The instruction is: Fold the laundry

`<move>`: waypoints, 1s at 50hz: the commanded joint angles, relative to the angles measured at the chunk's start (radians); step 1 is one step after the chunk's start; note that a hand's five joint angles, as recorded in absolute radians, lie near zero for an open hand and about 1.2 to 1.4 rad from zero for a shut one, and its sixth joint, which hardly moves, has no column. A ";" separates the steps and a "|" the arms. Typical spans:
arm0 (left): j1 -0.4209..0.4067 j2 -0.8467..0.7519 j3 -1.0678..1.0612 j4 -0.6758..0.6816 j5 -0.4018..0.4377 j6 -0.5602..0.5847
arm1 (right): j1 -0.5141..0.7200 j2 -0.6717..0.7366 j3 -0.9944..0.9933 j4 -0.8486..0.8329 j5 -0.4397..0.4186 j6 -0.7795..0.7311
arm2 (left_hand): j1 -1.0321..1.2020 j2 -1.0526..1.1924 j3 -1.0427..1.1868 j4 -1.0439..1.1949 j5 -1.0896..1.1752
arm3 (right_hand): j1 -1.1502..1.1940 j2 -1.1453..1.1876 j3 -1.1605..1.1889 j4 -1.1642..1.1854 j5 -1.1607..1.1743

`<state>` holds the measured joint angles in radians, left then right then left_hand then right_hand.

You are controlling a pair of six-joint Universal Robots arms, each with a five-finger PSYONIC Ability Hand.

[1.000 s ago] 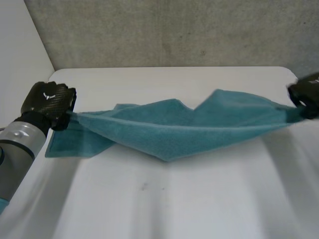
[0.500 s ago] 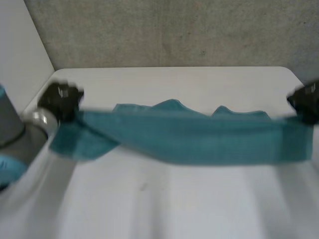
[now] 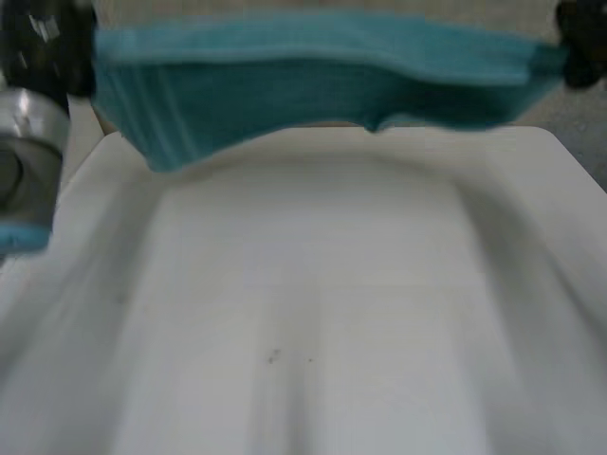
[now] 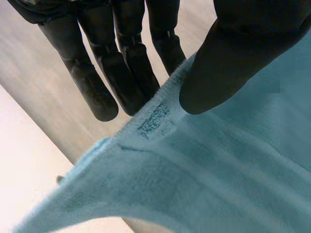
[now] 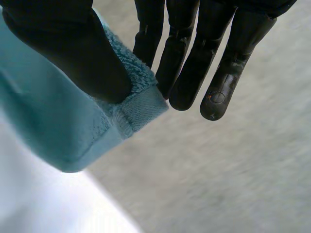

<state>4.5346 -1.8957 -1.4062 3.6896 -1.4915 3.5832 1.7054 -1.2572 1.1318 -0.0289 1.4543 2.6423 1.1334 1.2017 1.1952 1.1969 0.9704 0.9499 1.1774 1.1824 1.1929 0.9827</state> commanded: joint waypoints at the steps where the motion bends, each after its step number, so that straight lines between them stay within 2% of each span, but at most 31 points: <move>1: 0.017 0.001 -0.306 -0.005 0.005 0.009 | -0.004 -0.021 0.276 0.004 -0.084 -0.004 | 0.263 0.195 0.201 0.199 0.251 | 0.446 0.219 0.214 0.203 0.239; 7: 0.000 -0.003 -0.485 -0.010 0.007 0.008 | -0.067 -0.021 0.473 -0.005 -0.106 -0.033 | 0.263 0.195 0.201 0.199 0.251 | 0.446 0.219 0.214 0.203 0.239; 15: -0.005 -0.014 -0.521 -0.006 0.008 0.008 | -0.151 -0.021 0.549 -0.017 -0.152 -0.027 | 0.249 0.180 0.187 0.185 0.237 | 0.446 0.219 0.214 0.203 0.239; 21: 0.029 -0.020 -0.508 -0.003 0.008 0.008 | -0.194 -0.022 0.543 -0.026 -0.156 -0.018 | -0.467 -0.535 -0.528 -0.530 -0.478 | 0.446 0.219 0.214 0.203 0.239; 33: 0.070 -0.092 -0.499 -0.006 0.043 0.003 | -0.253 -0.013 0.537 -0.039 -0.158 0.028 | -0.482 -0.551 -0.544 -0.546 -0.494 | 0.446 0.219 0.214 0.203 0.239; 46: 0.076 -0.121 -0.488 -0.005 0.039 0.009 | -0.257 -0.004 0.552 -0.074 -0.157 0.039 | -0.418 -0.487 -0.480 -0.482 -0.430 | 0.446 0.219 0.214 0.203 0.239; 47: 0.077 -0.124 -0.487 -0.006 0.039 0.011 | -0.257 -0.004 0.554 -0.075 -0.157 0.042 | -0.366 -0.434 -0.427 -0.429 -0.377 | 0.446 0.219 0.214 0.203 0.239; 50: 0.078 -0.134 -0.478 -0.016 0.037 0.014 | -0.257 -0.005 0.556 -0.085 -0.157 0.067 | 0.246 0.178 0.185 0.183 0.235 | 0.446 0.219 0.214 0.203 0.239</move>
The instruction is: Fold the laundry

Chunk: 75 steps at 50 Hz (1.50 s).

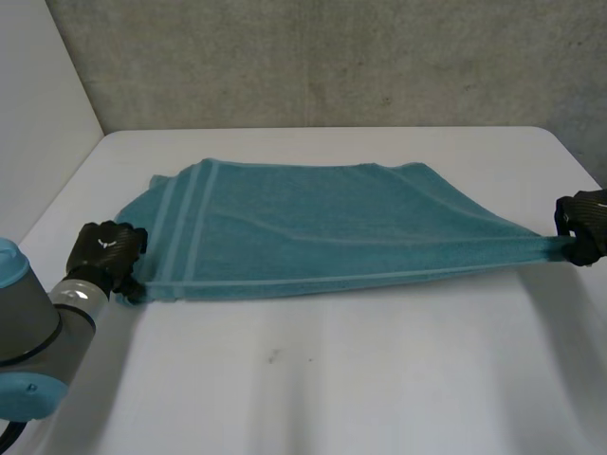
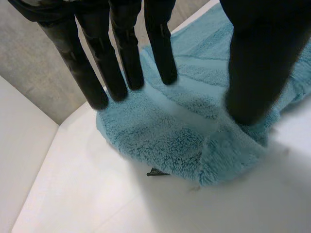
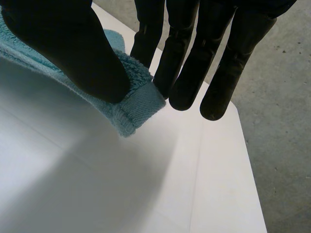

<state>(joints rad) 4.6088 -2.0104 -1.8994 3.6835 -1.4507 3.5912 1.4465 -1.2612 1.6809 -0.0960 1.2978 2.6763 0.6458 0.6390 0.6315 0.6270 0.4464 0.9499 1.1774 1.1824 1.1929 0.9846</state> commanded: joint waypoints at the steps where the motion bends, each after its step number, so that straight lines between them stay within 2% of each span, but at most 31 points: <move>1: 0.004 -0.019 0.017 -0.011 -0.004 0.007 | 0.002 -0.001 0.005 -0.019 0.000 0.037 | 0.750 0.757 0.765 0.769 0.775 | 0.446 0.219 0.214 0.203 0.237; 5: 0.019 0.013 0.020 -0.055 -0.005 0.018 | 0.002 -0.004 -0.013 -0.008 0.008 0.030 | 0.750 0.757 0.765 0.769 0.775 | 0.446 0.219 0.214 0.203 0.237; 8: 0.022 0.125 0.029 -0.114 -0.005 0.034 | 0.003 -0.021 -0.029 0.004 0.008 0.027 | 0.750 0.757 0.765 0.769 0.775 | 0.446 0.219 0.214 0.203 0.237; 11: 0.021 0.284 0.043 -0.160 0.001 0.040 | 0.005 -0.111 -0.075 0.064 0.005 0.037 | 0.750 0.757 0.765 0.769 0.775 | 0.446 0.219 0.214 0.203 0.237; 14: 0.019 0.436 0.088 -0.197 0.003 0.034 | 0.005 -0.217 -0.153 0.186 -0.003 0.034 | 0.750 0.757 0.765 0.769 0.775 | 0.446 0.219 0.214 0.203 0.237; 18: 0.028 0.573 0.163 -0.288 0.018 0.032 | 0.005 -0.260 -0.305 0.358 -0.021 0.024 | 0.750 0.757 0.765 0.769 0.775 | 0.446 0.219 0.214 0.203 0.237; 25: 0.042 0.598 0.266 -0.525 0.084 0.035 | -0.012 -0.254 -0.492 0.613 -0.083 -0.106 | 0.750 0.757 0.765 0.769 0.775 | 0.446 0.219 0.214 0.203 0.237; 27: 0.051 0.585 0.266 -0.582 0.101 0.038 | -0.021 -0.244 -0.491 0.637 -0.083 -0.139 | 0.750 0.757 0.765 0.769 0.775 | 0.446 0.219 0.214 0.203 0.237; 30: 0.064 0.506 0.246 -0.596 0.107 0.043 | -0.018 -0.205 -0.478 0.654 -0.072 -0.187 | 0.750 0.757 0.765 0.769 0.775 | 0.446 0.219 0.214 0.203 0.237; 35: 0.064 0.343 0.243 -0.596 0.104 0.064 | -0.009 -0.028 -0.446 0.659 -0.032 -0.256 | 0.750 0.757 0.765 0.769 0.775 | 0.446 0.219 0.214 0.203 0.237; 40: 0.059 0.139 0.328 -0.597 0.093 0.121 | 0.021 0.107 -0.490 0.653 0.064 -0.266 | 0.750 0.757 0.765 0.769 0.775 | 0.446 0.219 0.214 0.203 0.237; 41: 0.058 0.069 0.391 -0.600 0.089 0.136 | 0.032 0.155 -0.530 0.653 0.107 -0.266 | 0.750 0.757 0.765 0.769 0.775 | 0.446 0.219 0.214 0.203 0.237; 45: 0.050 -0.065 0.570 -0.602 0.047 0.141 | 0.078 0.258 -0.686 0.650 0.181 -0.253 | 0.750 0.757 0.765 0.769 0.775 | 0.446 0.219 0.214 0.203 0.237; 48: 0.039 -0.114 0.693 -0.596 0.032 0.139 | 0.117 0.296 -0.814 0.648 0.210 -0.246 | 0.750 0.757 0.765 0.769 0.775 | 0.446 0.219 0.214 0.203 0.237; 50: 0.010 -0.137 0.825 -0.574 0.030 0.139 | 0.146 0.321 -0.975 0.633 0.232 -0.214 | 0.750 0.757 0.765 0.769 0.775 | 0.446 0.219 0.214 0.203 0.237; 52: -0.008 -0.137 0.913 -0.538 0.030 0.133 | 0.155 0.336 -1.167 0.583 0.259 -0.135 | 0.750 0.757 0.765 0.769 0.775 | 0.446 0.219 0.214 0.203 0.237; 56: -0.047 -0.099 1.071 -0.375 0.015 0.069 | 0.153 0.332 -1.384 0.439 0.294 0.040 | 0.750 0.757 0.765 0.769 0.775 | 0.446 0.219 0.214 0.203 0.237; 61: -0.039 0.037 1.053 -0.141 -0.002 -0.118 | 0.163 0.255 -1.295 0.328 0.284 0.131 | 0.750 0.757 0.765 0.769 0.775 | 0.446 0.219 0.214 0.203 0.237; 63: -0.039 0.053 1.025 -0.103 0.006 -0.156 | 0.163 0.208 -1.217 0.305 0.279 0.128 | 0.750 0.757 0.765 0.769 0.775 | 0.446 0.219 0.214 0.203 0.237; 68: -0.028 0.074 0.900 -0.094 0.019 -0.177 | 0.153 0.089 -0.945 0.224 0.230 0.122 | 0.750 0.757 0.765 0.769 0.775 | 0.446 0.219 0.214 0.203 0.237; 75: 0.027 0.074 0.650 -0.086 0.049 -0.180 | 0.157 0.088 -0.748 0.167 0.190 0.120 | 0.750 0.757 0.765 0.769 0.775 | 0.446 0.219 0.214 0.203 0.237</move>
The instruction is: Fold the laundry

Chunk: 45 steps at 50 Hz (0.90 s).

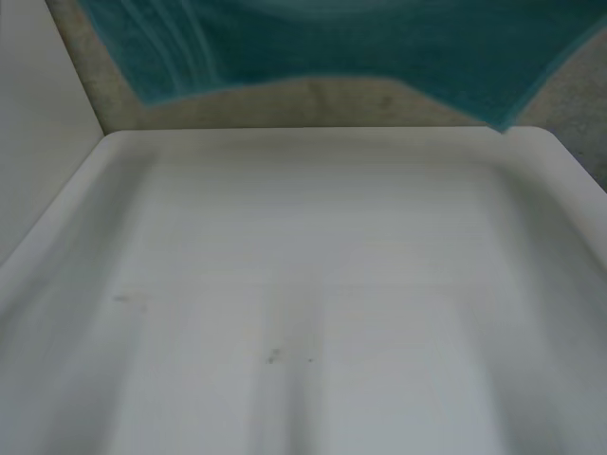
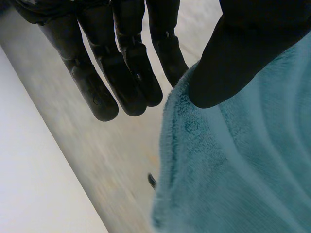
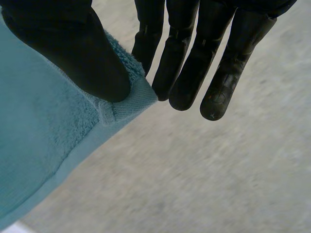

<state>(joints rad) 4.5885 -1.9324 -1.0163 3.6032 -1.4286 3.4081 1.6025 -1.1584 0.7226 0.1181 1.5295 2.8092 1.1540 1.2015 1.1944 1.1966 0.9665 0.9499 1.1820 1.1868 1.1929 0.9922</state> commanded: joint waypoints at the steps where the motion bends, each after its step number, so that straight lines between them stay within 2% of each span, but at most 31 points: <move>1: 0.049 -0.007 -0.263 -0.006 0.028 0.005 | 0.001 -0.014 0.233 -0.049 -0.045 -0.013 | 0.242 0.195 0.202 0.200 0.255 | 0.446 0.214 0.209 0.203 0.229; 7: 0.052 -0.059 -0.459 0.018 0.031 0.007 | 0.002 0.045 0.383 -0.057 -0.049 -0.036 | 0.242 0.195 0.202 0.200 0.255 | 0.446 0.214 0.209 0.203 0.229; 8: 0.052 -0.071 -0.478 0.025 0.031 0.007 | 0.002 0.099 0.418 -0.045 -0.046 -0.059 | 0.242 0.195 0.202 0.200 0.255 | 0.446 0.214 0.209 0.203 0.229; 15: 0.043 -0.135 -0.626 0.043 0.031 0.016 | -0.001 0.233 0.454 0.012 -0.043 -0.083 | 0.242 0.195 0.202 0.200 0.255 | 0.446 0.214 0.209 0.203 0.229; 20: 0.049 -0.108 -0.700 0.019 0.030 0.051 | -0.003 0.244 0.471 0.096 -0.049 -0.131 | 0.242 0.195 0.202 0.200 0.255 | 0.446 0.214 0.209 0.203 0.229; 23: 0.049 -0.056 -0.749 -0.026 0.030 0.095 | -0.009 0.211 0.512 0.176 -0.051 -0.232 | 0.242 0.195 0.202 0.200 0.255 | 0.446 0.214 0.209 0.203 0.229; 26: 0.062 0.044 -0.814 -0.127 0.028 0.175 | -0.022 0.145 0.557 0.244 -0.052 -0.330 | 0.242 0.195 0.202 0.200 0.255 | 0.446 0.214 0.209 0.203 0.229; 27: 0.070 0.070 -0.827 -0.158 0.028 0.197 | -0.048 0.099 0.598 0.293 -0.051 -0.405 | 0.242 0.195 0.202 0.200 0.255 | 0.446 0.214 0.209 0.203 0.229; 31: 0.115 0.217 -0.904 -0.366 0.030 0.293 | -0.110 -0.007 0.710 0.400 -0.045 -0.581 | 0.242 0.195 0.202 0.200 0.255 | 0.446 0.214 0.209 0.203 0.229; 32: 0.125 0.284 -0.930 -0.458 0.037 0.321 | -0.119 -0.029 0.730 0.416 -0.043 -0.609 | 0.242 0.195 0.202 0.200 0.255 | 0.446 0.214 0.209 0.203 0.229; 35: 0.144 0.355 -0.961 -0.560 0.066 0.349 | -0.140 -0.102 0.782 0.443 -0.051 -0.683 | 0.242 0.195 0.202 0.200 0.255 | 0.446 0.214 0.209 0.203 0.229; 36: 0.159 0.371 -0.973 -0.586 0.100 0.356 | -0.145 -0.116 0.788 0.442 -0.051 -0.694 | 0.242 0.195 0.202 0.200 0.255 | 0.446 0.214 0.209 0.203 0.229; 40: 0.181 0.380 -0.969 -0.574 0.186 0.359 | -0.148 -0.126 0.784 0.439 -0.052 -0.702 | 0.242 0.195 0.202 0.200 0.255 | 0.446 0.214 0.209 0.203 0.229; 45: 0.181 0.339 -0.911 -0.503 0.212 0.358 | -0.141 -0.095 0.724 0.385 -0.061 -0.680 | 0.242 0.195 0.202 0.200 0.255 | 0.446 0.214 0.209 0.203 0.229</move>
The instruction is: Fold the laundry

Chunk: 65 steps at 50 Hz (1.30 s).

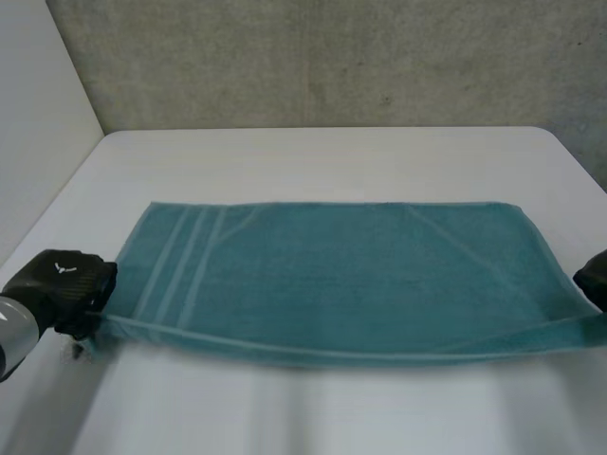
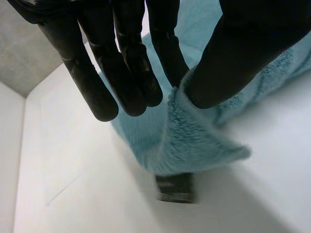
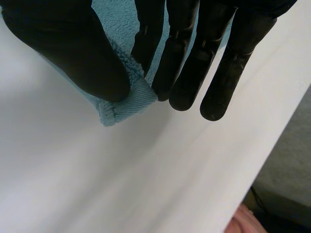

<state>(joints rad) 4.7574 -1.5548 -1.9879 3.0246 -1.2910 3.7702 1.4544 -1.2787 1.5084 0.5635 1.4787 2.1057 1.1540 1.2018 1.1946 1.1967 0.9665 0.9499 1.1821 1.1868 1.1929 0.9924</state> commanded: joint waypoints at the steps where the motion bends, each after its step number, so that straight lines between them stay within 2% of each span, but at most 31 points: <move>1: 0.004 -0.083 0.095 0.118 0.073 -0.006 | 0.009 0.050 -0.076 -0.076 -0.011 0.034 | 0.242 0.194 0.202 0.200 0.255 | 0.446 0.214 0.209 0.203 0.229; 6: -0.085 -0.290 0.277 0.301 0.053 -0.015 | 0.036 0.240 -0.236 -0.171 0.000 0.172 | 0.242 0.194 0.202 0.200 0.255 | 0.446 0.214 0.209 0.203 0.229; 10: -0.140 -0.459 0.439 0.391 0.013 -0.015 | 0.076 0.326 -0.352 -0.205 0.000 0.270 | 0.242 0.194 0.202 0.200 0.255 | 0.446 0.214 0.209 0.203 0.229; 18: -0.180 -0.746 0.759 0.405 -0.096 -0.010 | 0.145 0.498 -0.557 -0.315 0.069 0.333 | 0.242 0.194 0.202 0.200 0.255 | 0.446 0.214 0.209 0.203 0.229; 25: -0.192 -0.863 0.879 0.415 -0.093 -0.009 | 0.190 0.636 -0.718 -0.395 0.158 0.332 | 0.242 0.194 0.202 0.200 0.255 | 0.446 0.214 0.209 0.203 0.229; 33: -0.209 -0.932 0.934 0.477 -0.088 -0.007 | 0.224 0.745 -0.852 -0.425 0.183 0.336 | 0.242 0.194 0.202 0.200 0.255 | 0.446 0.214 0.209 0.203 0.229; 34: -0.214 -0.935 0.930 0.500 -0.082 -0.010 | 0.228 0.751 -0.858 -0.425 0.186 0.338 | 0.242 0.194 0.202 0.200 0.255 | 0.192 -0.041 -0.045 -0.051 -0.025; 36: -0.218 -0.933 0.922 0.525 -0.073 -0.010 | 0.238 0.754 -0.860 -0.425 0.201 0.338 | -0.333 -0.380 -0.373 -0.375 -0.320 | -0.632 -0.864 -0.869 -0.875 -0.849; 37: -0.221 -0.932 0.914 0.537 -0.064 -0.009 | 0.245 0.753 -0.860 -0.422 0.222 0.341 | -0.577 -0.625 -0.618 -0.620 -0.564 | -0.775 -1.008 -1.012 -1.018 -0.992; 38: -0.229 -0.926 0.894 0.565 -0.042 -0.009 | 0.248 0.753 -0.860 -0.422 0.233 0.344 | -0.757 -0.804 -0.797 -0.799 -0.744 | -0.775 -1.008 -1.012 -1.018 -0.992; 40: -0.237 -0.918 0.877 0.594 -0.018 -0.007 | 0.256 0.751 -0.855 -0.422 0.255 0.358 | -0.872 -0.920 -0.913 -0.915 -0.859 | -0.775 -1.008 -1.012 -1.018 -0.992; 44: -0.247 -0.869 0.836 0.667 0.025 -0.007 | 0.262 0.699 -0.808 -0.410 0.270 0.424 | -0.952 -1.000 -0.993 -0.995 -0.939 | -0.775 -1.008 -1.012 -1.018 -0.992; 46: -0.249 -0.846 0.824 0.685 0.032 -0.009 | 0.273 0.584 -0.731 -0.407 0.261 0.490 | -0.952 -1.000 -0.993 -0.995 -0.939 | -0.775 -1.008 -1.012 -1.018 -0.992; 48: -0.254 -0.806 0.804 0.688 0.036 -0.009 | 0.274 0.541 -0.697 -0.412 0.256 0.514 | -0.952 -1.000 -0.993 -0.995 -0.939 | -0.775 -1.008 -1.012 -1.018 -0.992; 49: -0.255 -0.776 0.785 0.685 0.038 -0.010 | 0.265 0.412 -0.591 -0.442 0.227 0.584 | -0.949 -0.997 -0.990 -0.992 -0.936 | -0.775 -1.008 -1.012 -1.018 -0.992; 53: -0.258 -0.688 0.726 0.674 0.038 -0.012 | 0.262 0.227 -0.440 -0.531 0.129 0.651 | -0.949 -0.997 -0.990 -0.992 -0.936 | -0.775 -1.008 -1.012 -1.018 -0.992; 56: -0.258 -0.631 0.689 0.663 0.038 -0.013 | 0.261 0.115 -0.358 -0.574 0.080 0.660 | -0.949 -0.997 -0.990 -0.992 -0.936 | -0.775 -1.008 -1.012 -1.018 -0.992; 65: -0.237 -0.404 0.493 0.573 0.039 -0.018 | 0.195 -0.066 -0.218 -0.574 0.049 0.656 | -0.949 -0.997 -0.990 -0.992 -0.936 | -0.775 -1.008 -1.012 -1.018 -0.992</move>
<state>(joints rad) 4.5027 -2.1076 -1.3602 3.6686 -1.2512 3.7540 1.7056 -1.2364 1.2063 -0.0176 1.5485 2.7743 0.2284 0.2268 0.2364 0.2266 0.0479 0.2076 0.2192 0.2144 0.2331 0.0663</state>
